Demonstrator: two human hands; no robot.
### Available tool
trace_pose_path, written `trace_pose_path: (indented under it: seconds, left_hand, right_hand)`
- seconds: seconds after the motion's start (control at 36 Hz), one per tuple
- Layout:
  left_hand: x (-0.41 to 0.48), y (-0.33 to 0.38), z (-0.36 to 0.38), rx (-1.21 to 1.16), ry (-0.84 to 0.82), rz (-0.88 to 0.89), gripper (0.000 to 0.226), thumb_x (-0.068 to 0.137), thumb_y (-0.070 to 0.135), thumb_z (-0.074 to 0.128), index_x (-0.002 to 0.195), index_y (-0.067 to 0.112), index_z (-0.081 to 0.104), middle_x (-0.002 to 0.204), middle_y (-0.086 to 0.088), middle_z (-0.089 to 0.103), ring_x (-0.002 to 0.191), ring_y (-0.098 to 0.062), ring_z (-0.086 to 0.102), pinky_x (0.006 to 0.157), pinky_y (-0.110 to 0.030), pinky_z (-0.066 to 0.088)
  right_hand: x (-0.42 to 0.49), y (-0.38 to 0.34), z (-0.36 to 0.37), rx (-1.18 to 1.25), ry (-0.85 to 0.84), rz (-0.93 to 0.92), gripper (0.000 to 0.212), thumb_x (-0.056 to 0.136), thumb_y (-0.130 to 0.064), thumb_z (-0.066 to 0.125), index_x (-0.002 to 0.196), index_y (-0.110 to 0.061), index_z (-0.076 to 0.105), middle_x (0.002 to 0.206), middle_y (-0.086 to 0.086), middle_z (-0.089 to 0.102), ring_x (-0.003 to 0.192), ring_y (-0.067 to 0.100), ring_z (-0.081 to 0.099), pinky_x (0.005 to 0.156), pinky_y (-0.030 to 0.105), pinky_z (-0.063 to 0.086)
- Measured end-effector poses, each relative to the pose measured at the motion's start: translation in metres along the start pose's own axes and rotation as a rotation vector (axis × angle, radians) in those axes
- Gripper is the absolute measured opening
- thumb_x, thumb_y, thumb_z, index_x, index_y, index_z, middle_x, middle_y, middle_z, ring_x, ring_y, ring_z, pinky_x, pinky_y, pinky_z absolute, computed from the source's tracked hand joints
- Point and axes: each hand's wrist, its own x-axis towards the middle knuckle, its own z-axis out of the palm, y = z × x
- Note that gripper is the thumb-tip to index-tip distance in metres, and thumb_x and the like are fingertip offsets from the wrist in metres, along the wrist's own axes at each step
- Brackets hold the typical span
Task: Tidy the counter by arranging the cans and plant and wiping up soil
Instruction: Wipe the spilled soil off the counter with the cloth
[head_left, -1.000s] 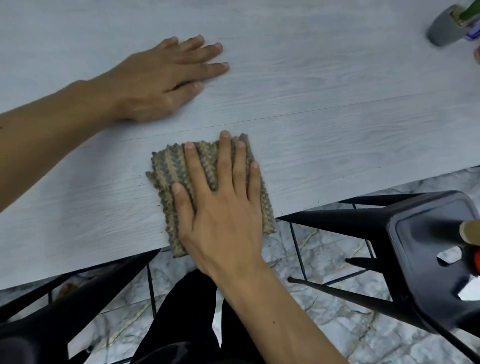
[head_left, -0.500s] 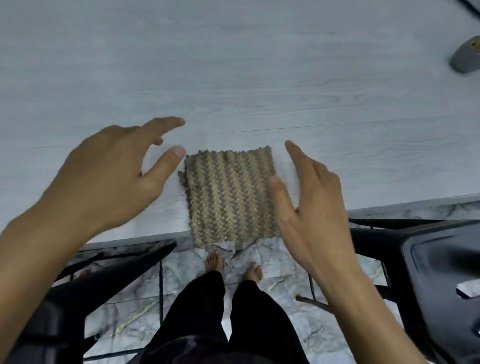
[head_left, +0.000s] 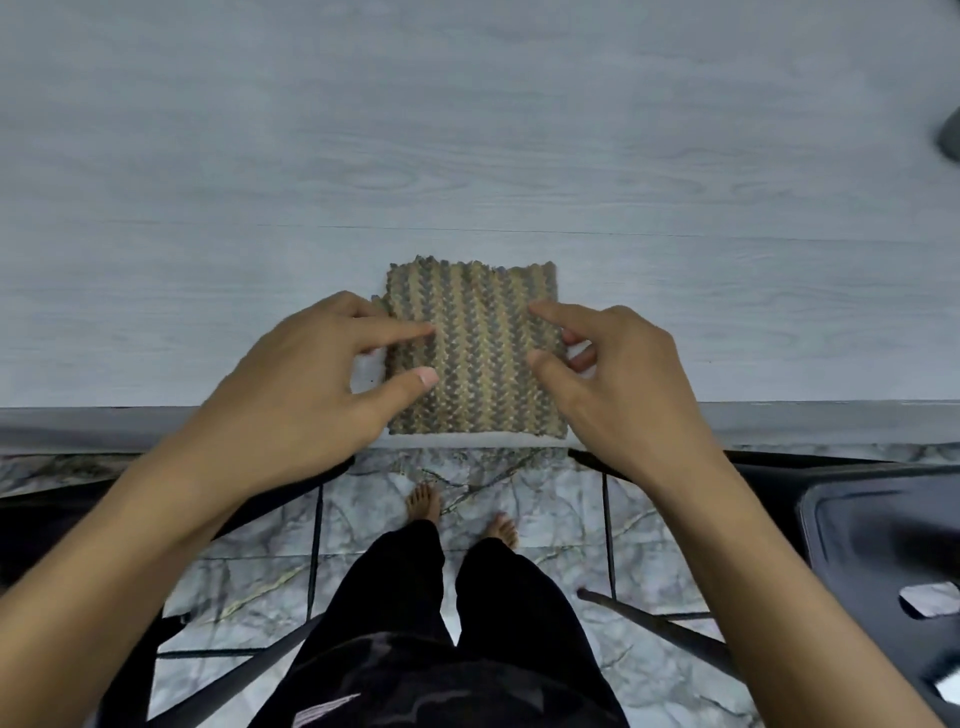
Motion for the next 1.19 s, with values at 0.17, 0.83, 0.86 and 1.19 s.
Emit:
trace_pose_path:
  seconds: [0.17,0.83,0.86,1.19]
  left_hand:
    - [0.011,0.009,0.015,-0.080,0.113,-0.071,0.043,0.086,0.047,0.077,0.127,0.034,0.071,0.117,0.008,0.064,0.102,-0.007,0.060,0.088,-0.028,0.046]
    - [-0.028,-0.002,0.035,-0.607,0.179,-0.280,0.026,0.071,0.030,0.092,0.093,0.040,0.082,0.078,0.019,0.078,0.080,0.002,0.075,0.068,-0.003,0.050]
    - [-0.031,-0.001,0.036,-0.626,0.172,-0.286,0.027,0.069,0.030,0.092,0.093,0.039,0.082,0.079,0.018,0.078,0.080,0.002,0.075,0.070,-0.003,0.051]
    - [-0.059,0.014,0.050,-0.690,0.177,-0.329,0.029,0.067,0.029,0.093,0.091,0.043,0.083,0.087,0.008,0.080,0.086,-0.007,0.077,0.080,-0.017,0.060]
  right_hand:
    - [0.011,-0.002,0.005,0.049,0.042,-0.005,0.039,0.093,-0.018,0.073,0.130,-0.028,0.072,0.089,-0.009,0.058,0.071,0.001,0.053,0.065,-0.001,0.037]
    - [-0.028,0.017,-0.002,0.318,-0.012,0.090,0.024,0.093,-0.021,0.077,0.116,-0.029,0.078,0.093,-0.009,0.067,0.081,0.006,0.063,0.077,0.016,0.052]
    - [-0.031,0.018,-0.002,0.329,-0.014,0.096,0.024,0.092,-0.021,0.077,0.115,-0.029,0.079,0.091,-0.009,0.066,0.079,0.005,0.062,0.075,0.014,0.051]
    - [-0.062,0.037,-0.005,0.429,-0.057,0.099,0.023,0.090,-0.019,0.079,0.112,-0.027,0.080,0.082,-0.006,0.065,0.068,0.003,0.059,0.069,0.012,0.051]
